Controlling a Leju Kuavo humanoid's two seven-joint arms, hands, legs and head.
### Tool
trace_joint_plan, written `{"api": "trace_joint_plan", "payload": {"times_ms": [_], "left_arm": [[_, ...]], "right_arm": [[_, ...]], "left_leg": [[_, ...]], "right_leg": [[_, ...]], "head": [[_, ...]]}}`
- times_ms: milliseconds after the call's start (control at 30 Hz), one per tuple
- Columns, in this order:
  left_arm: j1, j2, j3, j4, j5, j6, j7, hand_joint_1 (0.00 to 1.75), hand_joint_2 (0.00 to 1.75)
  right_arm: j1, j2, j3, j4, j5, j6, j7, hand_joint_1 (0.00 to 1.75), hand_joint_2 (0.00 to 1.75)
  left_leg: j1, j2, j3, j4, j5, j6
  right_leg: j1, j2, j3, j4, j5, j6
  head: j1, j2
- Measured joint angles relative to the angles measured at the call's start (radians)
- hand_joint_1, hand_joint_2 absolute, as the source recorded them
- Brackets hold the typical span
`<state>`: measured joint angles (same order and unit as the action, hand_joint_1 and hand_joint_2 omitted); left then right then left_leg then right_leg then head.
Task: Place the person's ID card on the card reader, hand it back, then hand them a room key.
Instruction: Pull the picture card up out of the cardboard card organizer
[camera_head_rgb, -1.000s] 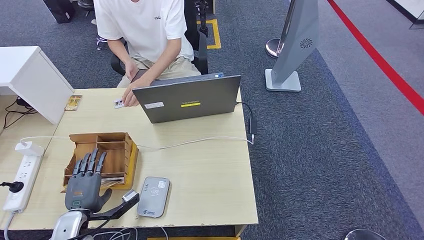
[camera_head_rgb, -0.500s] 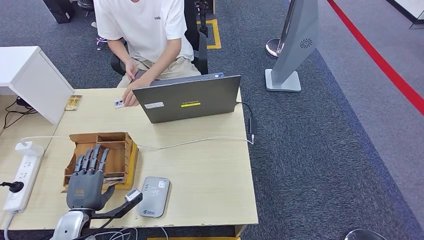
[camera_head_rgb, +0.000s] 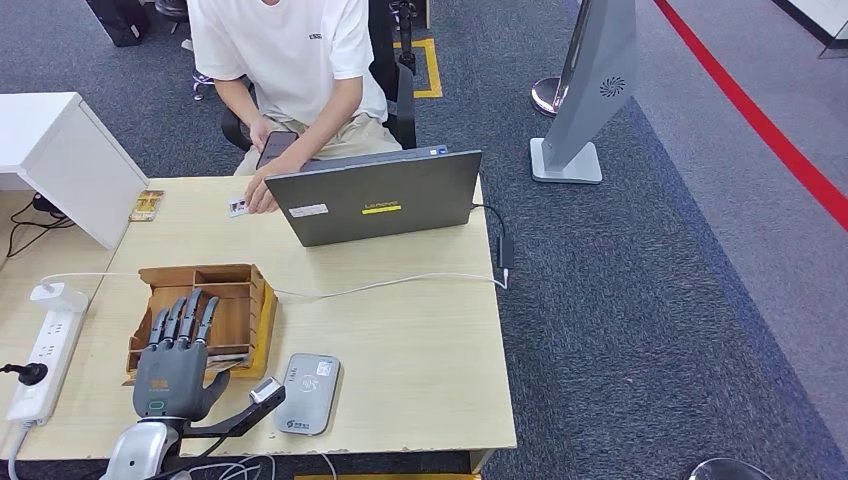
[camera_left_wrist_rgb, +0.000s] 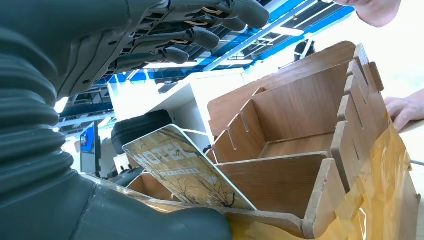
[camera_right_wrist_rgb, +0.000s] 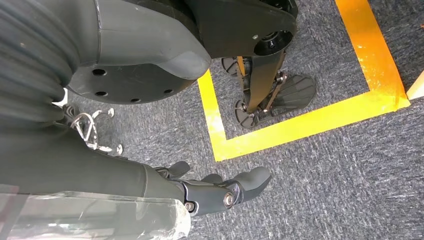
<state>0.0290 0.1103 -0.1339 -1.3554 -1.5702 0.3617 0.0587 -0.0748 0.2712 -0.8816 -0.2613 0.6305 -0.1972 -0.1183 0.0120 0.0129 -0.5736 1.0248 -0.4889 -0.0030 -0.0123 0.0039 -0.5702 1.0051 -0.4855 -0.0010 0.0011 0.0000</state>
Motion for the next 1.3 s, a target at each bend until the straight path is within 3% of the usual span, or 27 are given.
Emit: {"api": "trace_joint_plan", "payload": {"times_ms": [33, 167, 367, 1300], "left_arm": [[0.000, 0.000, 0.000, 0.000, 0.000, -0.001, 0.000, 0.00, 1.75], [0.002, 0.001, 0.000, 0.000, 0.006, -0.018, 0.000, 1.75, 1.75], [0.003, 0.001, 0.000, 0.005, 0.043, -0.071, 0.000, 1.75, 1.75], [0.002, -0.003, 0.000, 0.004, 0.067, -0.090, 0.001, 1.75, 1.75]], "right_arm": [[0.000, 0.000, -0.001, 0.000, 0.000, 0.000, 0.000, 0.00, 1.75], [0.000, 0.000, -0.009, 0.000, 0.005, 0.000, 0.000, 0.00, 1.75], [-0.001, 0.000, -0.024, 0.000, 0.011, 0.004, 0.000, 0.00, 1.75], [-0.005, 0.002, -0.062, 0.000, 0.008, 0.002, -0.008, 0.00, 1.75]], "left_leg": [[0.000, 0.000, 0.000, 0.000, 0.000, 0.000], [0.000, 0.000, 0.000, 0.000, 0.000, 0.000], [0.000, 0.000, 0.000, 0.000, 0.000, 0.000], [0.000, 0.000, 0.000, 0.000, 0.000, 0.000]], "right_leg": [[0.000, 0.000, 0.000, 0.000, 0.000, 0.000], [0.000, 0.000, 0.000, 0.000, 0.000, 0.000], [0.000, 0.000, 0.000, 0.000, 0.000, 0.000], [0.000, 0.000, 0.000, 0.000, 0.000, 0.000]], "head": [[0.000, 0.000], [0.000, 0.000], [0.000, 0.000], [0.000, 0.000]]}}
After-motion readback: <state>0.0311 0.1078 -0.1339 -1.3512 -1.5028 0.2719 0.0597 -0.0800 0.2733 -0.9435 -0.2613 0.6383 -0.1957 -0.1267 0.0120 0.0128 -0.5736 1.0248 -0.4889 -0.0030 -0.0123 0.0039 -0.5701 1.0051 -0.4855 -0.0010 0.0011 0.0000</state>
